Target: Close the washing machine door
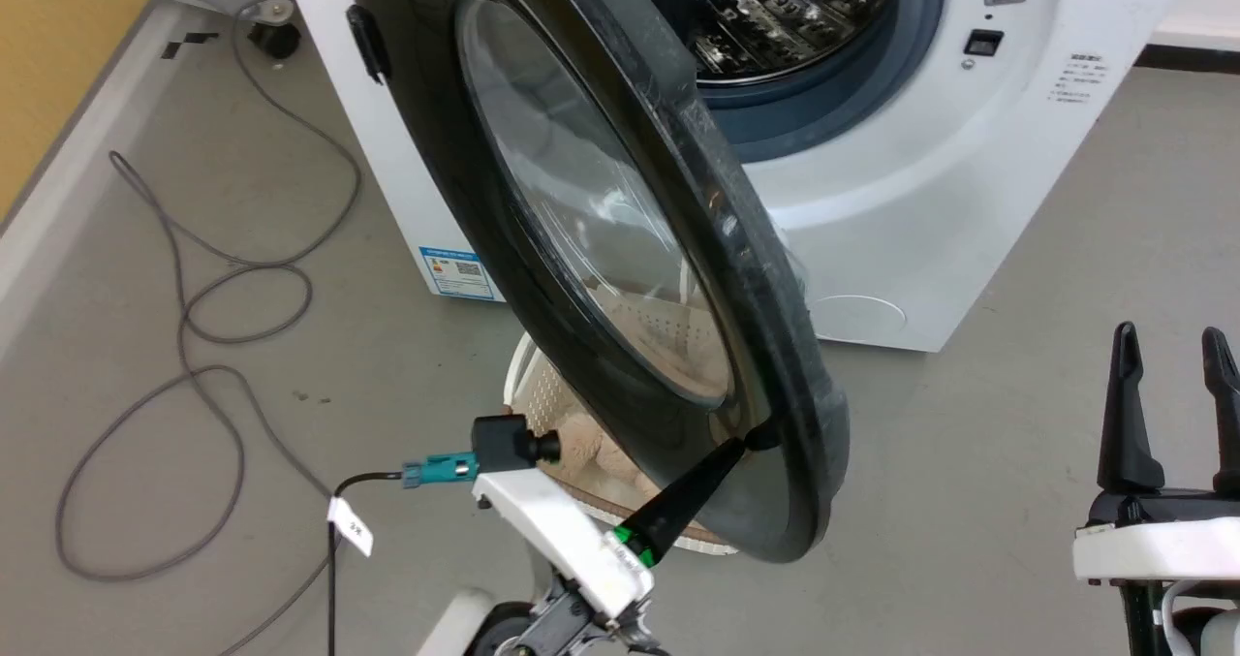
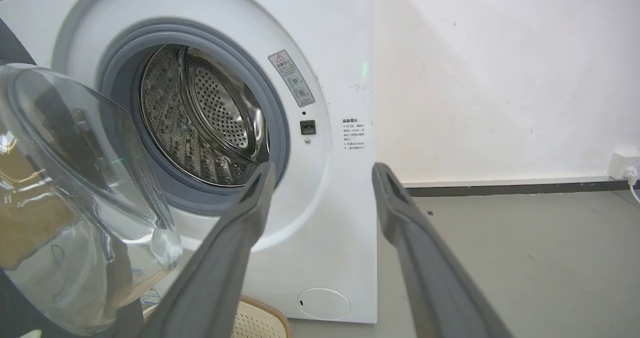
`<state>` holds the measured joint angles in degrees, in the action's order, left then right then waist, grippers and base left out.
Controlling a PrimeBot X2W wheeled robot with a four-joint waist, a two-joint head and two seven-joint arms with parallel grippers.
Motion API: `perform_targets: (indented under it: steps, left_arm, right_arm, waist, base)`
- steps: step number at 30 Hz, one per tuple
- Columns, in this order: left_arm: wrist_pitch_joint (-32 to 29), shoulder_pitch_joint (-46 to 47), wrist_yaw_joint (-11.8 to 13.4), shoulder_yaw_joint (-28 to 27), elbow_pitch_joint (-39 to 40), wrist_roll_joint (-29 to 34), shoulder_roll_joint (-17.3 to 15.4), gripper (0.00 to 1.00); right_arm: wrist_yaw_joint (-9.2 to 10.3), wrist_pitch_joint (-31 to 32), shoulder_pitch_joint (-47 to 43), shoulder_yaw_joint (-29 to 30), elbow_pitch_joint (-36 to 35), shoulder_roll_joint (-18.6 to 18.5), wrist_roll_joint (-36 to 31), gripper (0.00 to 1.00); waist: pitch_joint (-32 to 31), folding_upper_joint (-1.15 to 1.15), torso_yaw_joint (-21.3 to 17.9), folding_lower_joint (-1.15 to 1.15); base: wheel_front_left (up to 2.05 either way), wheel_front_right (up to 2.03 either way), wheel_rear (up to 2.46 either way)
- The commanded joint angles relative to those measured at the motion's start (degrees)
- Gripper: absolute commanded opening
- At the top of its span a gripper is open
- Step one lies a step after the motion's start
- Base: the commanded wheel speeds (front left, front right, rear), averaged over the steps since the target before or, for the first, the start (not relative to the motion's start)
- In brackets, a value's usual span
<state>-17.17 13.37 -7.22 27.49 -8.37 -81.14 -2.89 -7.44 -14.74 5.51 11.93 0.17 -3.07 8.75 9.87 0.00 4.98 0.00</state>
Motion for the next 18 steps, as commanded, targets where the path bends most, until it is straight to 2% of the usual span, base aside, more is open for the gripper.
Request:
perform_targets:
  steps: [1, 6, 10, 14, 18]
  left_arm:
    - [0.9, 1.2, -0.3, 0.9, -0.6, 0.2, 0.0, 0.0]
    - [4.7, 2.5, -0.3, 4.2, -2.6, -0.6, -0.1, 0.0]
    - [8.9, 2.4, -0.3, 5.7, -2.2, -0.2, -1.5, 0.0]
    - [15.2, 2.3, -0.3, 7.2, -0.4, 2.2, -4.3, 0.0]
    - [24.8, 3.3, -0.3, 9.2, -2.3, 9.6, -8.4, 0.0]
  right_arm:
    - [-0.05, -0.3, 0.8, -0.1, 0.1, 0.2, 0.1, 1.0]
    - [-0.05, -0.3, 0.2, -0.6, 0.6, 0.2, -0.1, 1.0]
    - [-0.05, -0.3, -0.2, -0.9, 1.1, 0.2, -0.1, 1.0]
    - [-0.05, -0.3, -0.6, -0.8, 1.3, 0.2, 0.1, 1.0]
    - [-0.05, -0.3, -1.0, -0.4, 0.8, 0.2, 0.0, 1.0]
  waist:
    - [0.1, 0.0, -0.3, 0.0]
    - [-0.7, 0.0, -0.3, 0.0]
    - [-1.7, 0.0, 0.0, 0.0]
    - [-2.8, 0.0, 0.4, 0.0]
    - [-4.1, 0.0, 0.8, 0.0]
  base:
    - [0.0, 0.0, 0.0]
    - [0.0, 0.0, 0.0]
    - [0.0, 0.0, 0.0]
    - [0.0, 0.0, 0.0]
    - [0.0, 0.0, 0.0]
